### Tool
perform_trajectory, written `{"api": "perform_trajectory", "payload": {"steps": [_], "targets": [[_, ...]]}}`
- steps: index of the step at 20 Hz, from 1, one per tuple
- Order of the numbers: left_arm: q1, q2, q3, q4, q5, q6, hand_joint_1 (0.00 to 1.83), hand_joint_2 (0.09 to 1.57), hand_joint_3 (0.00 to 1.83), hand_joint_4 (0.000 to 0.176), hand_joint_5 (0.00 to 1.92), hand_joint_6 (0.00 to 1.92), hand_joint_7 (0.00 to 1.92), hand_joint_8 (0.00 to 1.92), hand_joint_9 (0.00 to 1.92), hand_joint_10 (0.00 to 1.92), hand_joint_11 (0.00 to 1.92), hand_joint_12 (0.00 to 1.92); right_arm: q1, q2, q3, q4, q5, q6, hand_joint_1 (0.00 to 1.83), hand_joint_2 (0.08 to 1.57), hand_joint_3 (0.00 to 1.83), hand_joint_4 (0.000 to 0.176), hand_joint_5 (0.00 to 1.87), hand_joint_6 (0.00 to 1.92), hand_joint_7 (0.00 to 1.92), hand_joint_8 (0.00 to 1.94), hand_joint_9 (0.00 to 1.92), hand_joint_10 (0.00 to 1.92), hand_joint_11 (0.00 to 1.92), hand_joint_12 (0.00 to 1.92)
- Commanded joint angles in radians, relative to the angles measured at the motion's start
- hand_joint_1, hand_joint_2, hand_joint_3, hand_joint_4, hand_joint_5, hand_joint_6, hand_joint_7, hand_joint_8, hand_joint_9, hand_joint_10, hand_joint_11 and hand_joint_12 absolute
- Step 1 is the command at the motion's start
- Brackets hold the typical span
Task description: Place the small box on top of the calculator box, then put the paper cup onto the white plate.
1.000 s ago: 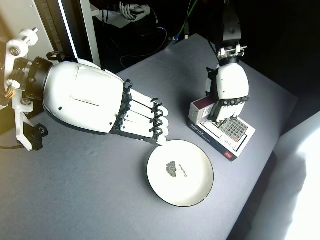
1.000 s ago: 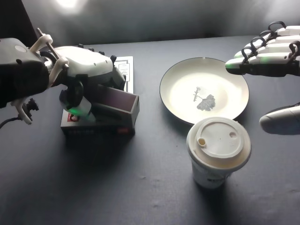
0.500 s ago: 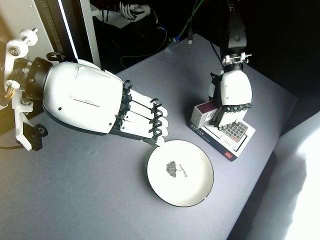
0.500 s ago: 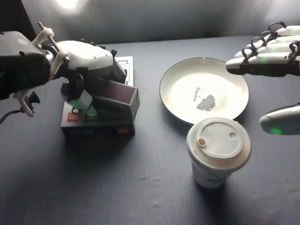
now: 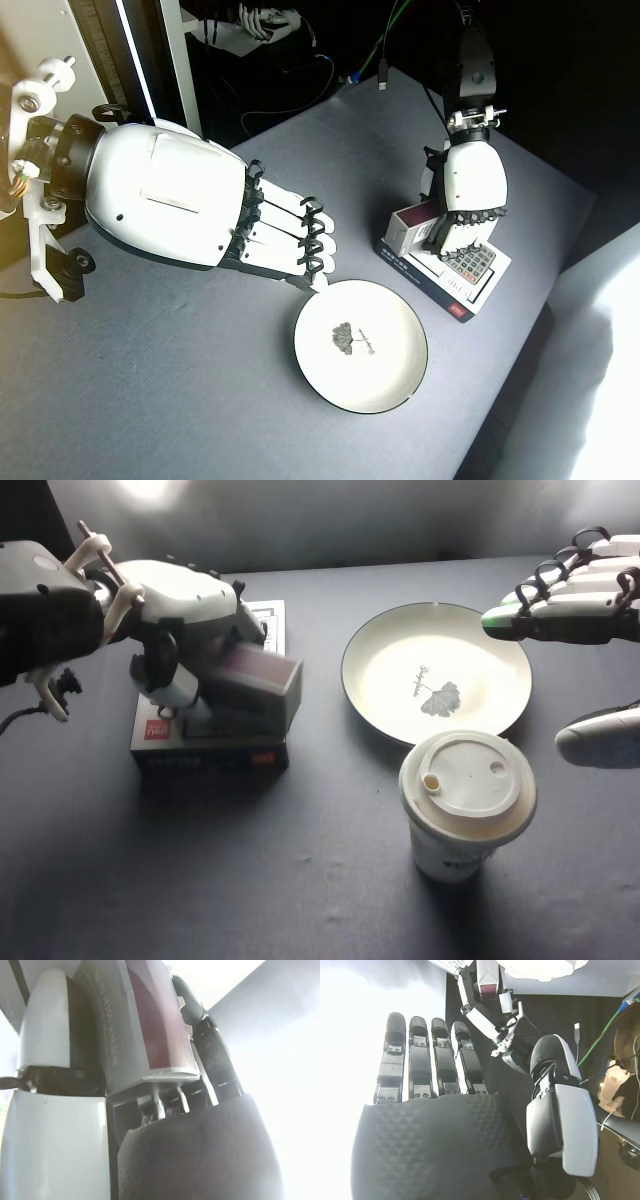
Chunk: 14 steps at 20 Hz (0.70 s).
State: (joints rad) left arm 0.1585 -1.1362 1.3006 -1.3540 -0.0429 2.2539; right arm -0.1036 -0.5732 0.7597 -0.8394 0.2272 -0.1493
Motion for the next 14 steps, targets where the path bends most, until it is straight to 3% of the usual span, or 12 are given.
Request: {"api": "perform_trajectory", "payload": {"steps": [1,5,7,11,14], "targets": [[-0.004,0.013,0.007,0.003,-0.025,0.005,1.25,1.11,0.00,0.000,0.68,0.06,0.71,0.01,0.73,0.01,0.54,0.44,0.009,0.013,-0.002,0.021,0.073,0.008,0.14,1.21,0.00,0.000,0.17,0.00,0.17,0.00,0.17,0.00,0.00,0.53],[-0.008,0.014,0.005,0.002,-0.029,0.004,1.15,1.05,0.00,0.000,0.49,0.00,0.52,0.00,0.53,0.00,0.35,0.36,0.009,0.013,-0.002,0.021,0.073,0.008,0.17,1.21,0.00,0.000,0.16,0.00,0.17,0.00,0.17,0.00,0.00,0.53],[-0.010,0.015,0.004,0.002,-0.031,0.004,1.04,1.05,0.00,0.000,0.32,0.00,0.36,0.00,0.38,0.00,0.18,0.47,0.009,0.013,-0.002,0.021,0.073,0.008,0.15,1.21,0.00,0.000,0.16,0.00,0.17,0.00,0.17,0.00,0.00,0.51],[-0.013,0.018,0.003,0.001,-0.035,0.004,0.82,1.01,0.00,0.000,0.26,0.00,0.26,0.00,0.25,0.00,0.02,0.58,0.009,0.013,-0.003,0.021,0.073,0.008,0.14,1.20,0.00,0.000,0.15,0.00,0.17,0.00,0.17,0.00,0.00,0.53],[-0.026,0.023,-0.004,0.014,-0.049,0.004,0.58,1.04,0.00,0.000,0.15,0.00,0.16,0.00,0.15,0.00,0.00,0.43,0.003,0.012,-0.004,0.021,0.111,0.009,0.15,1.19,0.00,0.000,0.13,0.00,0.15,0.00,0.15,0.00,0.00,0.46]]}}
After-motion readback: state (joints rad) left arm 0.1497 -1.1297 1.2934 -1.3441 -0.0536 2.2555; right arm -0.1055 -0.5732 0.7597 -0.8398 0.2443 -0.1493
